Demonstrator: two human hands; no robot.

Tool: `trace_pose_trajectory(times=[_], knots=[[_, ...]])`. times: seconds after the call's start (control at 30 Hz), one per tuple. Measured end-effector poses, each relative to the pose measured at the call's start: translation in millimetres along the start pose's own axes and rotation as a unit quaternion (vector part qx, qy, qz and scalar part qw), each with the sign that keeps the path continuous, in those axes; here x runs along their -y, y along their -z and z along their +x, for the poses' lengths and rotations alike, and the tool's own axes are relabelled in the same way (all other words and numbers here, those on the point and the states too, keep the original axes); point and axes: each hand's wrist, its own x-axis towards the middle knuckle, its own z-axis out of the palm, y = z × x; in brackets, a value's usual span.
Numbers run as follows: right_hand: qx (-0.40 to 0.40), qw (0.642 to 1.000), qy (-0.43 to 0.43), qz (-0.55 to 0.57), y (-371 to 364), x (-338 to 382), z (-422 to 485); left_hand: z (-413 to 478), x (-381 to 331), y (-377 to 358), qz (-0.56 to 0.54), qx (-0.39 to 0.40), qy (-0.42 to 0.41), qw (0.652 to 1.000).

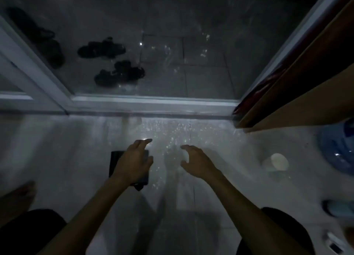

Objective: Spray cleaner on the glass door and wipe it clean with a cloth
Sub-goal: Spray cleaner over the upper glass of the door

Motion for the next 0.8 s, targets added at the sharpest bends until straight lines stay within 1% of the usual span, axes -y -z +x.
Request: trace_pose_trajectory(times=[0.07, 0.17, 0.23, 0.3, 0.4, 0.5, 0.63, 0.8], knots=[[0.014, 1.0, -0.006, -0.006, -27.1, -11.9, 10.6, 6.0, 15.5, -21.6, -0.001, 0.005, -0.001, 1.0], [0.026, 0.999, -0.029, 0.027, -50.6, -26.3, 17.9, 10.1, 27.1, -37.1, 0.011, 0.02, 0.012, 1.0], [0.027, 0.998, -0.036, 0.033, -66.1, -34.8, 21.4, 11.1, 32.9, -50.2, 0.009, 0.022, 0.005, 1.0], [0.017, 0.999, -0.039, 0.012, -73.9, -42.4, 26.1, 17.7, 31.2, -57.7, 0.008, 0.022, -0.001, 1.0], [0.004, 0.999, -0.038, 0.01, -83.6, -48.2, 25.3, 20.1, 22.9, -68.5, -0.012, 0.019, -0.01, 1.0], [-0.01, 0.999, -0.036, 0.005, -87.9, -52.4, 25.7, 20.0, 19.9, -72.2, -0.006, 0.022, -0.009, 1.0], [-0.05, 0.997, -0.03, 0.043, -93.3, -53.6, 29.3, 19.4, 18.9, -71.5, -0.013, 0.026, 0.001, 1.0], [-0.077, 0.992, -0.055, 0.08, -107.6, -60.9, 33.0, 17.0, 20.9, -71.0, -0.023, 0.023, 0.012, 0.999]])
